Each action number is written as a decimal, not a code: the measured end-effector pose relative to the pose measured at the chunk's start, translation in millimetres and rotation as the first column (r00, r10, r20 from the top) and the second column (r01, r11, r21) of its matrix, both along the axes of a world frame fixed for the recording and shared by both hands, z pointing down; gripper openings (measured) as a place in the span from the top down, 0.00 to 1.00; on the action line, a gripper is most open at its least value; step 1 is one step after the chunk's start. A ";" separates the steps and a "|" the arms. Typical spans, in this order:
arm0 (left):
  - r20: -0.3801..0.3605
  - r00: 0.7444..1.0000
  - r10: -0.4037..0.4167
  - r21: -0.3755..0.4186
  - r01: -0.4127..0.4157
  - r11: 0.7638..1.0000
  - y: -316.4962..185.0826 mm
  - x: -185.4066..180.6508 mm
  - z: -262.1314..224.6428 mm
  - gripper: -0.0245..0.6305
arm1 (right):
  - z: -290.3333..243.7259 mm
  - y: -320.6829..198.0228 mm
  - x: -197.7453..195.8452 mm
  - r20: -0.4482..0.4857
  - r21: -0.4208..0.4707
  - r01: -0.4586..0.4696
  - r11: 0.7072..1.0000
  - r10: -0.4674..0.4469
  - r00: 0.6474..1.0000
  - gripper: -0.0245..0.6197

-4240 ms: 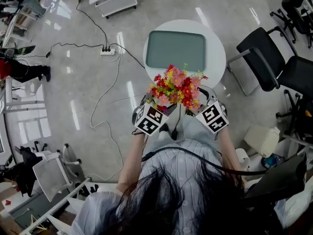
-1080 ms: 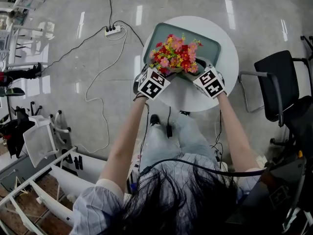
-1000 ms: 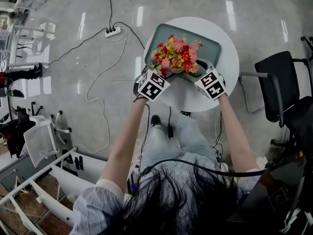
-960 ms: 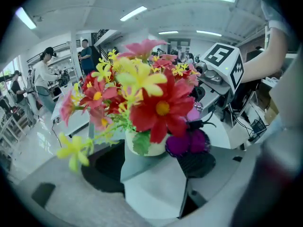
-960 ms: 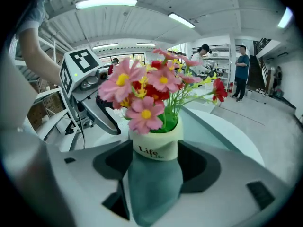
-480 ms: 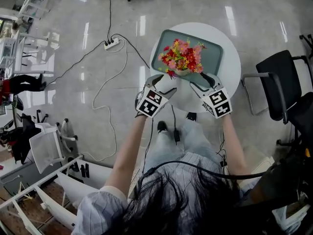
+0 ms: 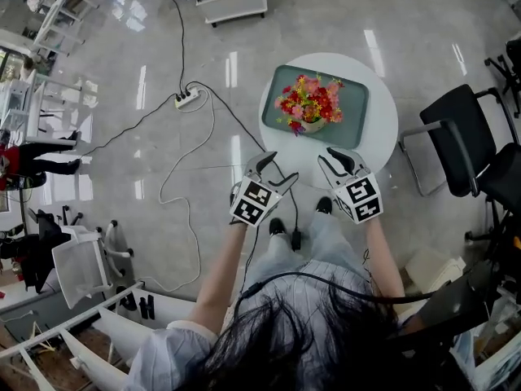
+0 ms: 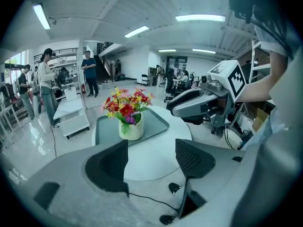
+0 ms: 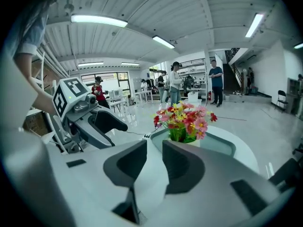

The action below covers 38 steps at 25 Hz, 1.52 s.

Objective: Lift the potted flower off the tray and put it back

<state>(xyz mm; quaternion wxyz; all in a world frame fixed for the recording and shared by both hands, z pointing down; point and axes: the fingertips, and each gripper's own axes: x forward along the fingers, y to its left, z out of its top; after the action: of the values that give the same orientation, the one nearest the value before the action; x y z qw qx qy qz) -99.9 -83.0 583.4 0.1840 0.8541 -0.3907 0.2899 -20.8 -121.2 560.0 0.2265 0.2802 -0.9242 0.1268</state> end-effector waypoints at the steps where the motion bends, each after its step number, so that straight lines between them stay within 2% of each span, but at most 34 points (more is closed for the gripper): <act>1: -0.004 1.000 -0.003 0.007 0.003 1.000 6.8 -2.8 -3.7 0.46 | -2.5 8.0 -3.4 0.002 0.000 -0.003 1.000 0.003 1.000 0.78; 8: -0.045 0.997 -0.057 0.058 0.060 0.997 47.1 -32.4 -33.1 0.47 | -18.0 57.9 -34.1 0.009 0.005 0.008 1.000 -0.008 1.000 0.82; 12: -0.055 0.994 -0.092 0.055 0.095 0.994 71.4 -48.2 -36.4 0.51 | -32.2 83.1 -51.2 0.032 0.020 0.026 0.999 -0.027 0.999 0.82; 19: -0.113 0.987 -0.112 0.060 0.120 0.991 121.2 -64.0 -46.6 0.55 | -43.6 130.6 -78.1 0.054 0.024 0.040 0.999 -0.041 0.998 0.83; 29: -0.152 0.985 -0.078 0.034 0.084 0.996 184.8 -77.3 -40.1 0.61 | -42.5 193.1 -92.6 0.055 0.017 0.011 1.000 -0.012 0.998 0.83; 33: -0.164 0.985 -0.058 0.038 0.065 0.997 195.2 -74.6 -38.5 0.67 | -45.8 210.0 -89.8 0.051 0.020 0.003 1.000 -0.004 0.999 0.83; 38: -0.185 0.982 -0.048 0.046 0.058 0.997 198.0 -59.8 -42.3 0.69 | -47.9 216.9 -80.0 0.038 0.023 0.003 1.000 -0.004 0.999 0.83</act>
<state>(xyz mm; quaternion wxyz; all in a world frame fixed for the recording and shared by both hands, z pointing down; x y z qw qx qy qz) -159.6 115.0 541.2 0.2048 0.8709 -0.4021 0.1949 -100.8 95.7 512.1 0.2060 0.2786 -0.9302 0.1209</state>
